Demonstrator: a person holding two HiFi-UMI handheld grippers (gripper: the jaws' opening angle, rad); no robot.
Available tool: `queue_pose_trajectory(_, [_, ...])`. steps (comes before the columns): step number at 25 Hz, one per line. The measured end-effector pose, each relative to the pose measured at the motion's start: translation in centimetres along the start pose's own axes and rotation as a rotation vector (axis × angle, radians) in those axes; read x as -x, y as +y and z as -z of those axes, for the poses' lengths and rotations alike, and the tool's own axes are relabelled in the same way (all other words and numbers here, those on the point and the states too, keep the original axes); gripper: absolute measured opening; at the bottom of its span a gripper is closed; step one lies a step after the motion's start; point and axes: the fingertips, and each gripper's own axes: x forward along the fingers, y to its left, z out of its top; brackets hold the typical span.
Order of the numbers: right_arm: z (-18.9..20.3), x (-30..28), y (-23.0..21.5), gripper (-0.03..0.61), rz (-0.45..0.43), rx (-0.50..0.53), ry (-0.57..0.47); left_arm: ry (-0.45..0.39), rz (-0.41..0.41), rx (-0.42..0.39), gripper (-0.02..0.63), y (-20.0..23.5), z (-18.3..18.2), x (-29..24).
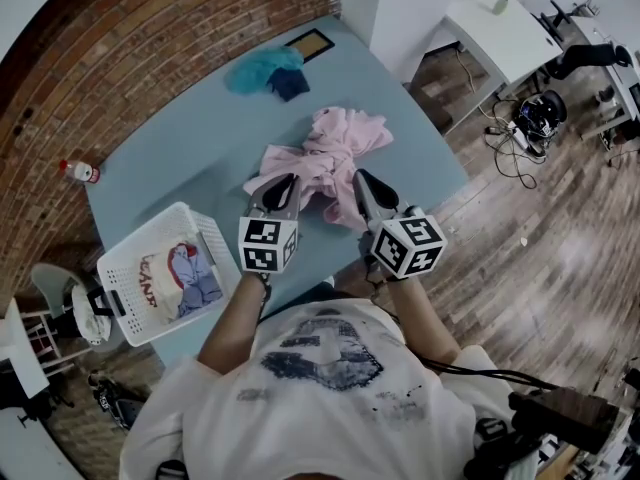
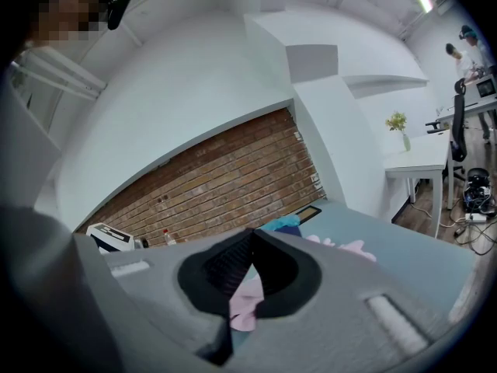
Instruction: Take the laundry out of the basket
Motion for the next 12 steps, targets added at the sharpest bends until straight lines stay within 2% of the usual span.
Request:
queue_pose_trajectory(6, [-0.1, 0.1, 0.2, -0.003, -0.003, 0.001, -0.005, -0.014, 0.002, -0.009, -0.009, -0.1, -0.7, 0.4])
queue_pose_trajectory(12, [0.0, -0.1, 0.7, -0.003, -0.009, 0.011, -0.004, -0.025, 0.019, -0.02, -0.009, -0.4, -1.5, 0.7])
